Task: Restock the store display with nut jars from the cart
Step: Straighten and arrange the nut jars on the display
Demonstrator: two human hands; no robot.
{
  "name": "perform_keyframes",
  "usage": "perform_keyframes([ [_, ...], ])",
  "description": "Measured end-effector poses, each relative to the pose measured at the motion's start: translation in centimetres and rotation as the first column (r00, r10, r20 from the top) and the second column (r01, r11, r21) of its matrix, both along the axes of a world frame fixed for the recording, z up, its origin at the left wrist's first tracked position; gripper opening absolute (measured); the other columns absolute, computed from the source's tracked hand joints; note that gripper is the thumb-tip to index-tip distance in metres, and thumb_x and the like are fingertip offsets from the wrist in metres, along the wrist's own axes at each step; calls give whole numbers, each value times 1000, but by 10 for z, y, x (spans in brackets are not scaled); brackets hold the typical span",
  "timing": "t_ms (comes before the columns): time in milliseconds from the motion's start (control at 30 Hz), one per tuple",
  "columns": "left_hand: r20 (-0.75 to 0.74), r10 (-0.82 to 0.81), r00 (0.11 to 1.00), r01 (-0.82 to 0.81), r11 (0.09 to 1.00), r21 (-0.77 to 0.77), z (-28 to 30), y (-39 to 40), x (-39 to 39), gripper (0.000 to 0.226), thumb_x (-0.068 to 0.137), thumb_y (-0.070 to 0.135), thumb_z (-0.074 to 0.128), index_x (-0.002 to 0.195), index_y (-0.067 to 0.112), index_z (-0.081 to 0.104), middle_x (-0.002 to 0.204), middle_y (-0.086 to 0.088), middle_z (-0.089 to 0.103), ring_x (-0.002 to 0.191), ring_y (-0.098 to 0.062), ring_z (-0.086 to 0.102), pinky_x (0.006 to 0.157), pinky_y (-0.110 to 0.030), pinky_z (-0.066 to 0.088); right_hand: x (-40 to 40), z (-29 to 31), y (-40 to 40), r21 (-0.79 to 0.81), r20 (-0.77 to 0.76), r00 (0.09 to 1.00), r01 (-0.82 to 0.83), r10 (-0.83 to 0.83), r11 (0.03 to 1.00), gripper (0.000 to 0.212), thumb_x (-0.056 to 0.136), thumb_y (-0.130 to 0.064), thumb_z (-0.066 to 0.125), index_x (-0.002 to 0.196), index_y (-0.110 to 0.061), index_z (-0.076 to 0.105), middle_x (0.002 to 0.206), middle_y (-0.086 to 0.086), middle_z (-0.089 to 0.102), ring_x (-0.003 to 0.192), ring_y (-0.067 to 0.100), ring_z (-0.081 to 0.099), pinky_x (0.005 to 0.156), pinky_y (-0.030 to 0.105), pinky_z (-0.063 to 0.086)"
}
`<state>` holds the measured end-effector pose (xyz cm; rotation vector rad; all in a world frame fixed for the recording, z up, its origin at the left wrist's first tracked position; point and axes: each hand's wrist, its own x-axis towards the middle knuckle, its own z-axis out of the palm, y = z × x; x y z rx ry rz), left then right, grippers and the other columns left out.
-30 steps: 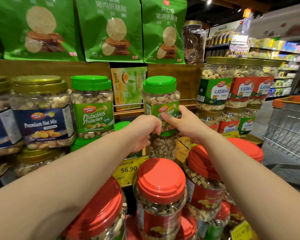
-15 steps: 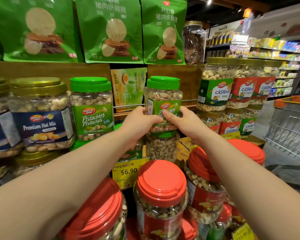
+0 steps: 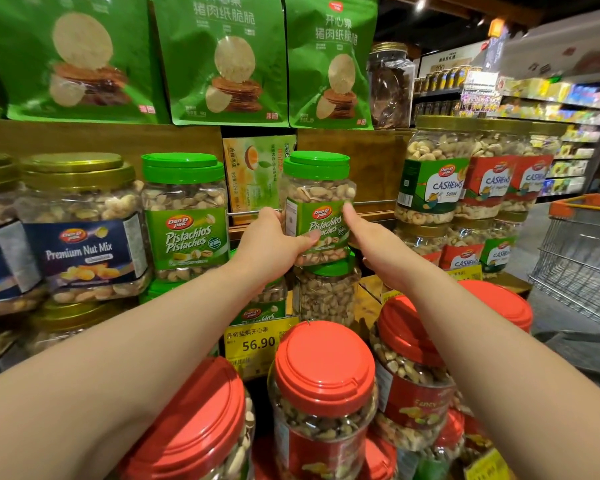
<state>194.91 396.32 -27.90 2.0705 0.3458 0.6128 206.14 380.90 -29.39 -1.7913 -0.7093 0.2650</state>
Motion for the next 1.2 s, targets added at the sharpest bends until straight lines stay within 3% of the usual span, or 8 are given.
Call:
perform_keyframes([
  [133,11,27,1000,-27,998,-55,1,4,3,56,84,41,82,118,13,48,116,-1,65,98,-19,69,85,-38,58,10,-2,-10,84,-51,998,48,-44,995,42,100,-34,41,129,-25,69,136,-1,66,134,19,53,116,53,33],
  [233,19,39,999,-37,997,-70,4,8,2,56,84,40,82,119,13,47,121,-3,64,101,-25,70,87,-40,57,15,3,-10,-161,181,982,83,-53,983,45,91,-12,61,136,-11,64,146,9,57,138,24,50,110,39,41],
  [467,27,74,997,-73,997,-13,6,5,-5,60,89,41,77,129,12,44,123,0,61,109,-21,65,88,-35,52,3,-16,16,-566,424,905,291,-31,772,106,49,-93,68,136,-34,51,125,5,58,115,25,58,95,40,52],
  [600,27,92,995,-92,996,-17,3,8,-5,62,89,43,76,132,11,44,128,-4,63,109,-26,67,96,-44,54,6,-16,24,-558,571,820,406,-19,723,96,57,-90,68,133,-32,53,115,3,50,114,28,54,91,40,49],
  [733,43,120,992,-119,992,-36,0,13,-5,63,90,44,75,133,9,44,131,-6,62,113,-26,63,94,-42,53,21,0,1,-615,370,921,143,124,775,91,70,-57,86,150,-38,47,127,-7,60,115,16,56,95,32,47],
  [833,44,136,990,-135,990,-38,-3,14,-4,65,90,45,74,133,8,43,131,-8,62,114,-28,62,98,-45,53,29,10,-14,-646,221,958,3,183,763,93,73,-36,90,152,-41,43,164,-11,29,146,16,36,118,35,31],
  [1067,42,148,988,-147,989,-25,-4,11,-5,63,92,44,73,134,8,42,133,-10,62,116,-29,61,97,-44,52,16,-6,4,-545,471,882,314,-26,777,109,33,-104,56,125,-47,62,115,3,61,104,23,62,86,41,55],
  [1200,36,137,990,-136,990,-32,-2,10,-6,60,93,43,72,130,7,42,132,-10,61,114,-29,61,95,-44,52,14,3,-3,-560,333,940,139,68,817,82,71,-53,87,143,-41,52,135,-2,62,113,17,62,95,37,53],
])
